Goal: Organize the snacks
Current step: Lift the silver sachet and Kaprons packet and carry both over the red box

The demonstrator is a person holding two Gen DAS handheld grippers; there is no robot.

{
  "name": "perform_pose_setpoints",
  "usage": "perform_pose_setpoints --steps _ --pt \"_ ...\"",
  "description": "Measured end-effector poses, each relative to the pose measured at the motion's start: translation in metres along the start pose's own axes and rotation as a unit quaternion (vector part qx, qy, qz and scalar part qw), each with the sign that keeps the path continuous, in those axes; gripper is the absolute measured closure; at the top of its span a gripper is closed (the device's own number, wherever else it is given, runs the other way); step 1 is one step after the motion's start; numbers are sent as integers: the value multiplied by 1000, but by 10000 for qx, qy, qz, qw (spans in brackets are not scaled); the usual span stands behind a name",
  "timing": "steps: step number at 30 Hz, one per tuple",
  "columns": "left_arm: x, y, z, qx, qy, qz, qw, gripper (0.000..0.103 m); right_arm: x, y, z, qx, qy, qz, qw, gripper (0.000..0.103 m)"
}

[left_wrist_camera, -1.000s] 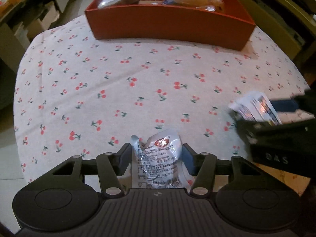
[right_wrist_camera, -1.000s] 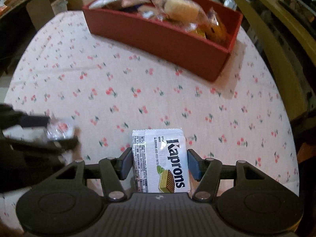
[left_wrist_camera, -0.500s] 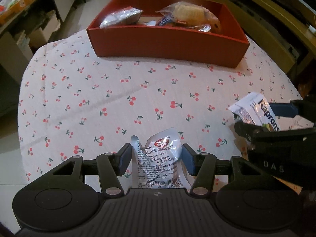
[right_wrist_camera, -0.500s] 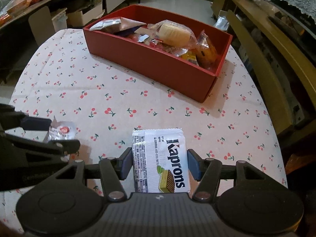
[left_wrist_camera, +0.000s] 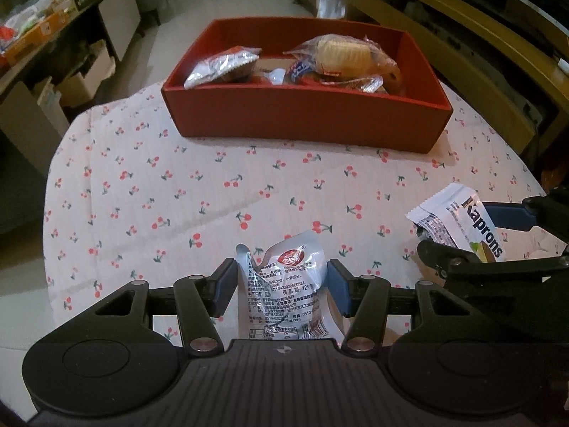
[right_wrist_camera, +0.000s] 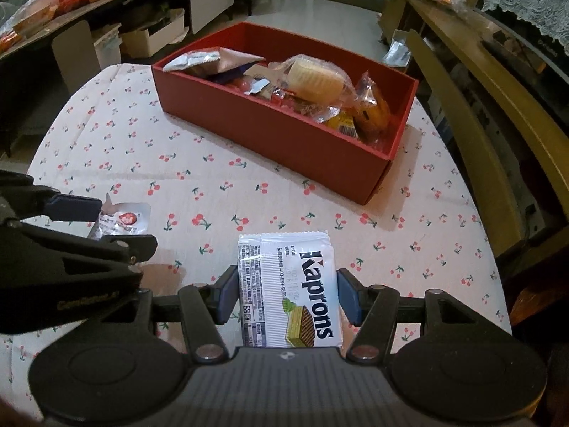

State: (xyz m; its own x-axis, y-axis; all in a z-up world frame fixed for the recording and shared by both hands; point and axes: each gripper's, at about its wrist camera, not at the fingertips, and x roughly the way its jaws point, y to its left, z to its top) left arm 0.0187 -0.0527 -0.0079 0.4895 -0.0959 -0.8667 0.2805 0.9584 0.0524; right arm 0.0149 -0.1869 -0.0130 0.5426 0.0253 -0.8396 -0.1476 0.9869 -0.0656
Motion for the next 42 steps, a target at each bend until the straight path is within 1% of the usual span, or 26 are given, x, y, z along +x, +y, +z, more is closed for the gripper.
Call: perform_pose_setpoints --steps 11,23,25,27,33,37,42 --pt "-8 -4 16 88 -277 161 9994 42 -7 -6 13 127 -219 -83 9996 39" --pt "-17 -6 47 164 -676 347 9970 43 -13 -17 38 368 -567 -163 9976 39" --pt "-17 -5 55 159 -721 341 9967 43 -14 -19 43 427 -629 -136 9970 39" --pt "-17 -5 63 168 -783 359 9961 43 -15 -21 50 453 -704 -200 9963 39" --pt "-15 -3 93 140 -995 428 9940 43 -13 -33 75 660 -880 -241 9936 39" --pt "-10 0 114 115 -1098 476 9927 43 -6 -40 95 792 -988 -225 9917 39" --pt "4 2 136 75 -1135 518 9922 43 11 -50 119 926 -998 -199 9905 39"
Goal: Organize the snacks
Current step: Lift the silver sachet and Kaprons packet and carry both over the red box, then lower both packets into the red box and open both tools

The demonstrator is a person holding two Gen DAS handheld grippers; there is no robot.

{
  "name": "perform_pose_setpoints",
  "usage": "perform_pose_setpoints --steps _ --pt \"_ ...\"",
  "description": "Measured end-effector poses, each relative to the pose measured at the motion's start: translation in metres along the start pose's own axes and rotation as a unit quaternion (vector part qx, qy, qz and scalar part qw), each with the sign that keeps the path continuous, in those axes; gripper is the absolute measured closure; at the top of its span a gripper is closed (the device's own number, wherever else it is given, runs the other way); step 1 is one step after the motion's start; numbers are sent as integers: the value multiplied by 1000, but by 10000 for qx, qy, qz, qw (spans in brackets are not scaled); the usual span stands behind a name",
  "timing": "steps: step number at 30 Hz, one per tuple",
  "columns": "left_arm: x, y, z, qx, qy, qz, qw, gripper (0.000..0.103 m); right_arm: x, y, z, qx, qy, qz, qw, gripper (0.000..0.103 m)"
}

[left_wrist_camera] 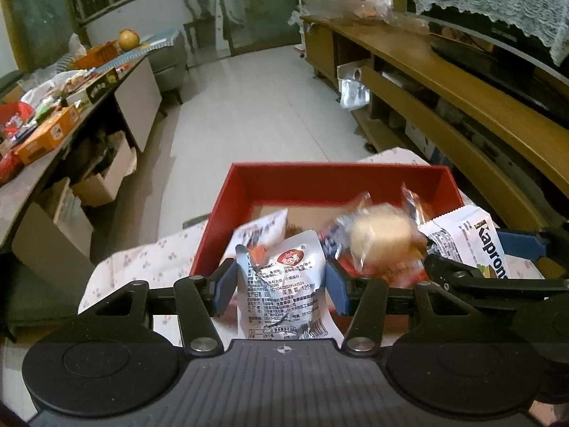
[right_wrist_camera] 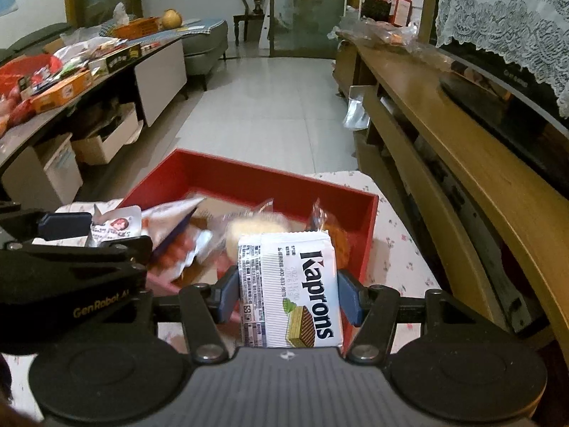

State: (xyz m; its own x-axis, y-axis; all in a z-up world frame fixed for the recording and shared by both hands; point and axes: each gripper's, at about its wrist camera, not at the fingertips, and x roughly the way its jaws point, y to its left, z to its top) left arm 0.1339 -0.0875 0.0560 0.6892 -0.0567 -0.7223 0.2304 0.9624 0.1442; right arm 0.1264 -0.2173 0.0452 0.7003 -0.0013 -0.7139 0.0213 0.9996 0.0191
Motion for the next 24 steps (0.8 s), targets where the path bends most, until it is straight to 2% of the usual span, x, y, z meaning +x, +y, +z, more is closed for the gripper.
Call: perform_pose_setpoints --steps 11,24 --pt "51 0 22 -32 62 61 10000 43 58 -13 24 279 169 59 9995 39" --pt "87 13 23 -414 257 -51 9988 42 94 -6 35 130 153 -36 9998 39"
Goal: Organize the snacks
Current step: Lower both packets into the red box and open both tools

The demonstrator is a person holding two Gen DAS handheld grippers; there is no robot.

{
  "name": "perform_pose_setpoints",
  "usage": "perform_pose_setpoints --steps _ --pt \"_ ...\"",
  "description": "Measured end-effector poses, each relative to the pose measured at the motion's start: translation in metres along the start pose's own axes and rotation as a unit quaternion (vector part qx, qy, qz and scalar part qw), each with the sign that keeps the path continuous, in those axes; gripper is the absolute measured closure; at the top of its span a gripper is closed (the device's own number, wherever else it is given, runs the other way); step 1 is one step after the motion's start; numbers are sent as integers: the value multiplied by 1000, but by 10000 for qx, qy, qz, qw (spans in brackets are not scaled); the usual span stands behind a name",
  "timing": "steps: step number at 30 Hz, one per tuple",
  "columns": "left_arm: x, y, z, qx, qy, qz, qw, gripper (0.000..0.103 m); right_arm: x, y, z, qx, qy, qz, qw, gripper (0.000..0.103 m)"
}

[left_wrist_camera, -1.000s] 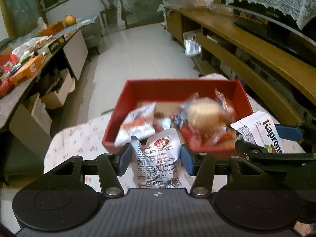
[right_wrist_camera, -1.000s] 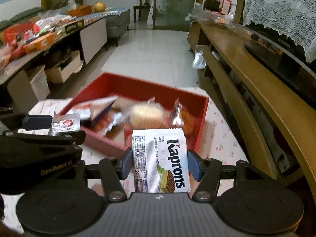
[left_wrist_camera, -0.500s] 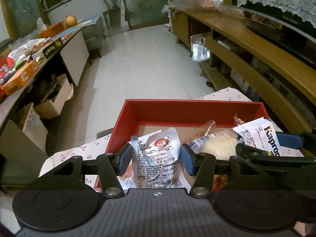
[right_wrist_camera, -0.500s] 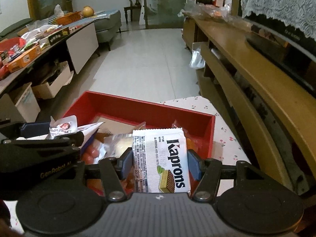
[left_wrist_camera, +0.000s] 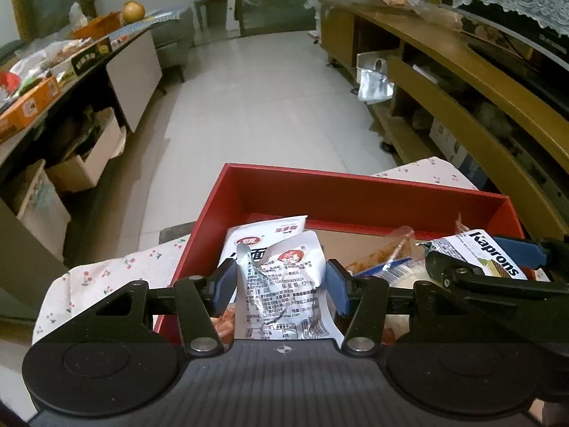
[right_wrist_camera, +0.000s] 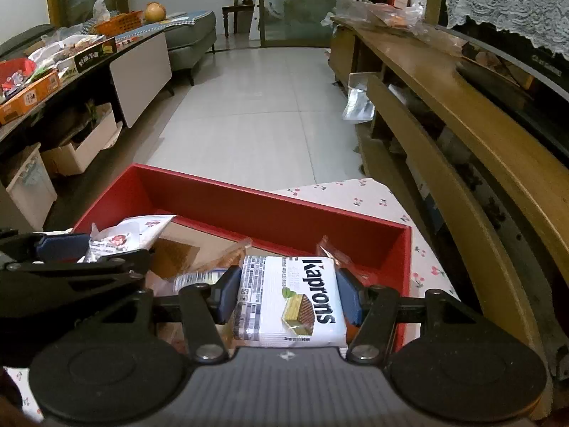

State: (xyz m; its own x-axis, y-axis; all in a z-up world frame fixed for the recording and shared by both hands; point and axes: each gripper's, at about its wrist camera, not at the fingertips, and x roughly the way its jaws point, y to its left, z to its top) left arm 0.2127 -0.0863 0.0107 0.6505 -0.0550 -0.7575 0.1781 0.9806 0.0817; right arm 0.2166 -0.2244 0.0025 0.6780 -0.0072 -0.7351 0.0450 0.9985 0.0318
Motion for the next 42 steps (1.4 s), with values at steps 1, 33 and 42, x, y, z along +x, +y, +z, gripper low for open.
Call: perform_pose_setpoints --steps 1,33,42 --pt "2 2 1 -21 8 -1 10000 42 3 1 1 -11 -7 14 10000 39" --pt "-17 9 8 -156 -26 -180 9997 26 -12 -10 10 261 -70 -65 9996 27" --pt "-56 5 -4 -39 -240 -113 9996 17 -47 -17 -4 388 -103 -92 9992 24"
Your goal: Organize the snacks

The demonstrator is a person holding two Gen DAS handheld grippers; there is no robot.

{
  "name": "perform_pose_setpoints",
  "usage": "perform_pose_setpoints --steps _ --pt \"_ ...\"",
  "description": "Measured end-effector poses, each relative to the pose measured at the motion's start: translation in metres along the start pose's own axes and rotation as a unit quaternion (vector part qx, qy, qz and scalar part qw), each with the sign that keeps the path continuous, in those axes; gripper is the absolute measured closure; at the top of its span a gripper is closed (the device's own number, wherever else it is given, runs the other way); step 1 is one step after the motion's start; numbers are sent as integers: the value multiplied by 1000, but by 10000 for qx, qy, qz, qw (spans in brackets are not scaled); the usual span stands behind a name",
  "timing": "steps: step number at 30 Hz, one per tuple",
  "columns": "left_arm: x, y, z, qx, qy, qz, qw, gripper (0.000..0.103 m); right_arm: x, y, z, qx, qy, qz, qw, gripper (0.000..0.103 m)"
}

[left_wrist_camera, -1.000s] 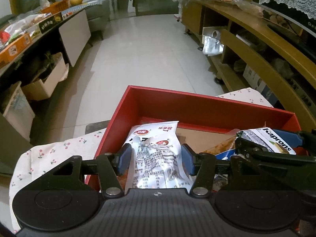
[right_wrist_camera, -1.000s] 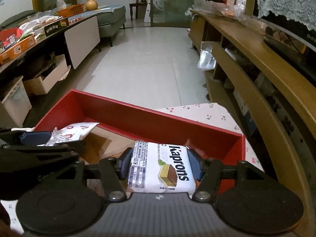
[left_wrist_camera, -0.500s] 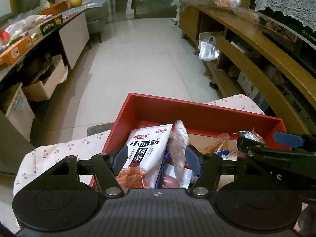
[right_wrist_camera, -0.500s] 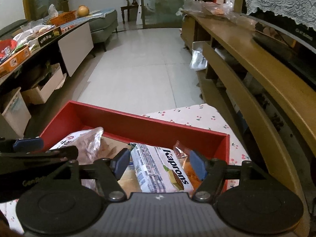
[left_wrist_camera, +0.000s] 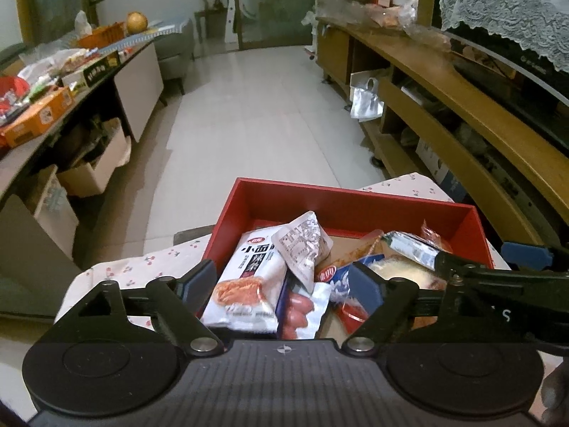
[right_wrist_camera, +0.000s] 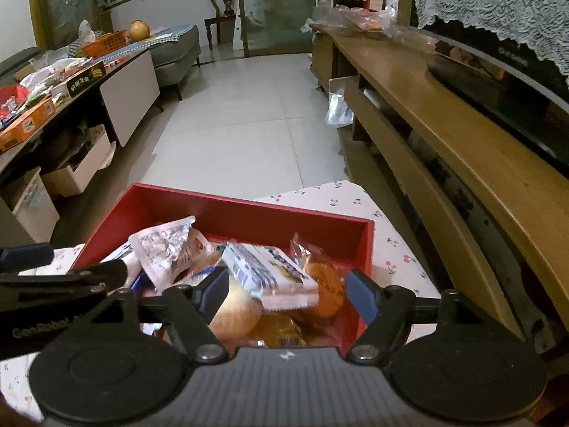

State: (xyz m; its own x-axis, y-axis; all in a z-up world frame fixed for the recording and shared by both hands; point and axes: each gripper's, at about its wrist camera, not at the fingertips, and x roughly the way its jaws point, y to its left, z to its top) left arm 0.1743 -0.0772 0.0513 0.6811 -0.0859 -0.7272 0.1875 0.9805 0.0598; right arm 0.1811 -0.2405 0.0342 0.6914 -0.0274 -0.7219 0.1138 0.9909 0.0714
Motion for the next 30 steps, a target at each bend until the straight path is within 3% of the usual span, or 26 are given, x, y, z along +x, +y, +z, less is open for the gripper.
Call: perform_pose_setpoints --steps 10,17,20,25,30 --pt "-25 0 -25 -78 -22 87 9999 10 -36 -2 -25 71 18 92 9999 23" --pt "-46 2 -42 -112 -182 205 9996 0 -56 -4 -43 94 -4 99 9999 23" --pt "-53 0 -50 -78 -241 301 9992 0 -65 -4 -49 163 -47 139 9998 23" --pt "-60 -11 -63 281 -230 792 9962 0 -79 -3 -60 185 -71 153 9997 23" --pt "-69 -10 -75 214 -207 649 9974 0 -90 -1 -72 194 -64 181 9996 23"
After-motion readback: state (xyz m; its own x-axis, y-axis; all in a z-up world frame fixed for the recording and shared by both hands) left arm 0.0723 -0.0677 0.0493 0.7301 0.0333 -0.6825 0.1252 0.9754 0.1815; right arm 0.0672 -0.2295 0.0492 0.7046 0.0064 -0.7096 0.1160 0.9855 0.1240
